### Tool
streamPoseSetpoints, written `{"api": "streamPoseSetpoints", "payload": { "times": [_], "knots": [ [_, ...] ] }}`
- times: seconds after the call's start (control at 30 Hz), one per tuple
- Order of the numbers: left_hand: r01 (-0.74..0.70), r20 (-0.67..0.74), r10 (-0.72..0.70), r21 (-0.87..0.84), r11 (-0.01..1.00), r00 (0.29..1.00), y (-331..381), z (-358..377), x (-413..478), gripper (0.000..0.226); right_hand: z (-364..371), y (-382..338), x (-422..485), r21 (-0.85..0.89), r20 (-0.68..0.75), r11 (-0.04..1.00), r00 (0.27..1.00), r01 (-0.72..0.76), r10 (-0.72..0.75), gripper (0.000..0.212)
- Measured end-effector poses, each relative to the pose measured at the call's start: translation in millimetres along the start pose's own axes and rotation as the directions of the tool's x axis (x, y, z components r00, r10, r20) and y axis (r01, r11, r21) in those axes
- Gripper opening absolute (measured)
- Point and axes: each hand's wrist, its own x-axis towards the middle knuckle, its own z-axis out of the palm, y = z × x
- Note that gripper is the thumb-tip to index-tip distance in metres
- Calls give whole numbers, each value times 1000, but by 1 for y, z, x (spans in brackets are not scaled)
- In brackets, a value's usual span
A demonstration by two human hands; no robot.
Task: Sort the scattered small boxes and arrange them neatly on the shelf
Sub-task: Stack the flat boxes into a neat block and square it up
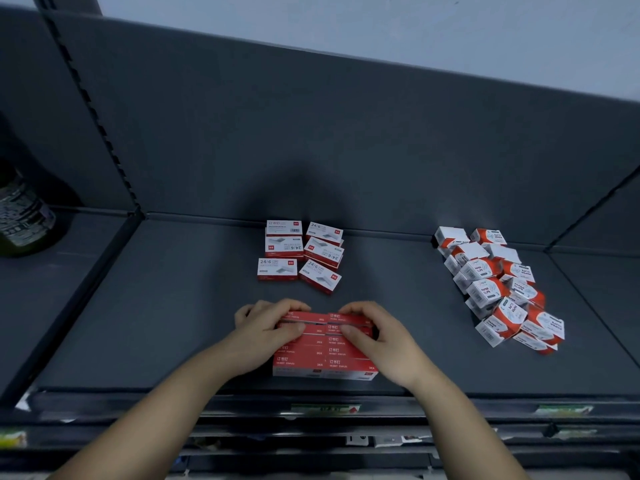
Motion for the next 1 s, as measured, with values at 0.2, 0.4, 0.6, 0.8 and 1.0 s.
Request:
{"api": "streamPoseSetpoints", "payload": {
  "times": [0.2,0.4,0.6,0.8,1.0],
  "knots": [
    [37,-5,-38,-54,998,999,-2,1,0,13,-3,-2,2,-33,53,999,998,-14,16,15],
    [-66,-150,25,-273,960,988,-10,-22,15,21,-15,-17,24,-78,-4,997,1000,-29,29,11],
    [87,-322,-106,-74,993,941,-28,-52,59,47,-6,-21,76,-338,-88,922,981,-190,170,41],
    [161,-342,-104,143,976,934,-23,-46,59,49,8,-31,87,-442,-92,869,975,-221,202,39],
    [-21,-294,-23,-146,989,956,-28,-50,44,37,-5,-20,74,-230,-116,960,984,-156,132,29]
  ]
}}
